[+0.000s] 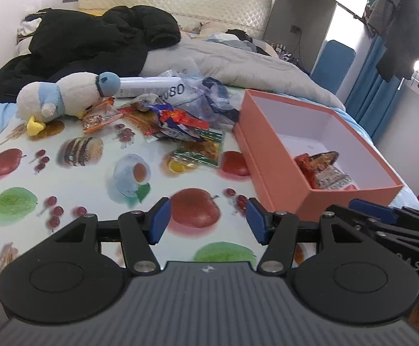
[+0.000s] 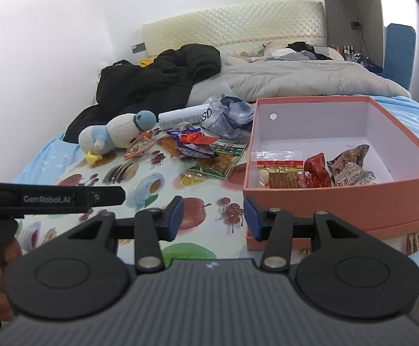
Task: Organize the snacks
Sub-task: 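Move both tools back over the snack pile, then grasp the blue-and-white bag with the left gripper while the right grasps a red wrapper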
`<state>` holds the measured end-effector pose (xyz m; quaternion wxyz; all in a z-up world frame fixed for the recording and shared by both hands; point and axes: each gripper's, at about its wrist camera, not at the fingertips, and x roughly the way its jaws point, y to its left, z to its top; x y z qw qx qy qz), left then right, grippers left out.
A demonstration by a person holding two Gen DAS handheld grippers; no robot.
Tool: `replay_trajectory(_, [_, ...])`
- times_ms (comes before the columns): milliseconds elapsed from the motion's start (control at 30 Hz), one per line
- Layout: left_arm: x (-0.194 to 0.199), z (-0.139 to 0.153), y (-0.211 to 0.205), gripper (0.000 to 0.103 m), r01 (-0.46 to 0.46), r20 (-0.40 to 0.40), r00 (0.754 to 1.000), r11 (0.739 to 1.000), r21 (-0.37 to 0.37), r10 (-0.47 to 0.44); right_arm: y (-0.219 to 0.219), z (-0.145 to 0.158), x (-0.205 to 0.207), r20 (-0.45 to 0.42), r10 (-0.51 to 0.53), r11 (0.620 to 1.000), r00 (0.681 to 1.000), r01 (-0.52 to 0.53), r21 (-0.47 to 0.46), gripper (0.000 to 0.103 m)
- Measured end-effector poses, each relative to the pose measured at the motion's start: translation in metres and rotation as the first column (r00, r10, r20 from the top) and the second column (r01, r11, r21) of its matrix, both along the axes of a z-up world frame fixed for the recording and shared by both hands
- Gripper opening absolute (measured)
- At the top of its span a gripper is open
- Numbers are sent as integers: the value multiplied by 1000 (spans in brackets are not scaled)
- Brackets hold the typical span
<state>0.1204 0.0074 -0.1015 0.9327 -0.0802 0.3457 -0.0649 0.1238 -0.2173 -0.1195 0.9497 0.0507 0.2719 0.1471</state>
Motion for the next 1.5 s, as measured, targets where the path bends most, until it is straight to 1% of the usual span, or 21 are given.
replay_trajectory(133, [11,0,14,63,-18,10,1000,1000,-3,18,7,2,10,8,10,1000,1000,-10,-18,49])
replay_trajectory(233, [17,-1,24,63,-45,14,999,999,-2,45,14,1,18,5,16,1000,1000,-16,-13,49])
replay_trajectory(300, [23,-3,32,63,-60,11,998,998,0,60,20,1,24,5,26,1000,1000,-26,-9,49])
replay_trajectory(433, [35,-12,49,63,-98,-7,995,995,10,98,33,-3,35,1,57,998,998,-56,-33,49])
replay_trajectory(467, [40,-15,53,63,-107,-16,994,994,8,107,37,-5,40,-3,67,997,998,-67,-39,51])
replay_trajectory(500, [45,-19,57,63,-115,-23,993,993,6,115,41,-6,44,-8,76,996,997,-76,-44,55])
replay_trajectory(567, [56,-26,65,63,-130,-38,991,992,0,130,47,-9,53,-19,93,994,996,-94,-51,58])
replay_trajectory(633, [69,-34,72,65,-142,-53,989,990,-11,141,54,-13,64,-26,104,993,994,-105,-57,67])
replay_trajectory(700, [83,-42,78,65,-155,-66,986,987,-29,153,60,-17,76,-30,106,992,994,-107,-64,68])
replay_trajectory(767, [99,-49,84,65,-160,-74,985,985,-65,155,64,-22,87,-37,111,992,993,-113,-62,68])
replay_trajectory(800, [107,-52,87,65,-163,-79,985,983,-88,156,66,-25,92,-38,113,991,993,-116,-62,68])
replay_trajectory(867, [125,-58,95,65,-160,-89,985,974,-161,147,73,-31,106,-37,111,991,993,-114,-71,68])
replay_trajectory(933, [144,-65,103,65,-153,-104,986,955,-255,130,78,-38,121,-31,97,992,995,-99,-80,68])
replay_trajectory(1033, [174,-75,115,65,-151,-115,987,908,-390,114,84,-47,145,-24,79,992,997,-81,-97,68])
replay_trajectory(1167, [210,-84,120,64,-137,-100,990,855,-501,100,87,-52,176,-8,26,997,1000,-27,-73,68])
replay_trajectory(1233, [226,-93,121,64,-140,-113,989,826,-546,93,89,-54,191,11,-5,998,1000,5,-57,67])
replay_trajectory(1267, [234,-100,121,64,-141,-126,989,807,-573,83,89,-56,200,11,-26,999,1000,26,-47,67])
replay_trajectory(1333, [247,-115,120,64,-147,-150,987,762,-631,66,88,-58,214,-5,-54,999,999,54,3,67])
replay_trajectory(1400, [256,-131,118,64,-170,-175,982,722,-671,68,85,-60,231,-35,-76,993,997,78,83,67])
replay_trajectory(1467, [261,-142,117,63,-179,-177,981,690,-701,75,81,-65,246,-78,-94,984,993,104,147,65])
replay_trajectory(1500, [264,-146,116,63,-188,-184,980,680,-709,79,81,-69,254,-103,-101,979,990,117,166,63])
